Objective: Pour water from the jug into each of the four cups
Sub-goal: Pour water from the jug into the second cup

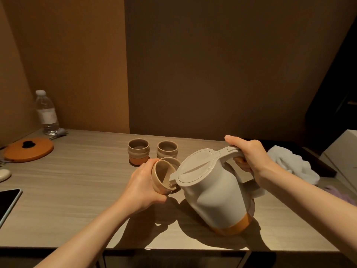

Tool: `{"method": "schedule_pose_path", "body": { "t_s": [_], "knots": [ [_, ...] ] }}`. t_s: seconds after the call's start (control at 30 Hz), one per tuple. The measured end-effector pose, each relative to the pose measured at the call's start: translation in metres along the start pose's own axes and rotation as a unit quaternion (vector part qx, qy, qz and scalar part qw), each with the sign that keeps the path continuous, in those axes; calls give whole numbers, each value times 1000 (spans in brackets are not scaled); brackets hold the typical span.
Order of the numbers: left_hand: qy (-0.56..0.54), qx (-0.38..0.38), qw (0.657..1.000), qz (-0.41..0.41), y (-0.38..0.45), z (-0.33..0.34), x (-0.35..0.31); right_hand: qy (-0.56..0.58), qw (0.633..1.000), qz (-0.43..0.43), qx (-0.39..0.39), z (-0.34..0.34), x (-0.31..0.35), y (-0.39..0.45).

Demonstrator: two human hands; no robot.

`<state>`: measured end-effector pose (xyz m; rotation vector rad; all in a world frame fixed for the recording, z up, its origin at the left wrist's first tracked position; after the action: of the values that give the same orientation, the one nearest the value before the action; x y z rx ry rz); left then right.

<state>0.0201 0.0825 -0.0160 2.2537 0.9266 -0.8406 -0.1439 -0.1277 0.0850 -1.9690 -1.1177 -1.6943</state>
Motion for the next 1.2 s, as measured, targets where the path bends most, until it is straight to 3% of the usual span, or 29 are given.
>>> {"method": "schedule_pose_path", "body": {
  "t_s": [1.2],
  "knots": [
    [-26,10,1000,-12,0,3,5,-26,1000,-10,13,2,7,2]
  ]
}}
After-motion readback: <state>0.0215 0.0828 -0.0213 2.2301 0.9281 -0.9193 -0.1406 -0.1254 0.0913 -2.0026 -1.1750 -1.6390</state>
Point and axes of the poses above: each hand's wrist, its own y-axis towards the middle knuckle, its own z-axis out of the palm, x = y × z, the point moved 5 cm from there along y, towards the middle knuckle, and after that the axes turned 10 degrees about -z, right-handed, at the moved point
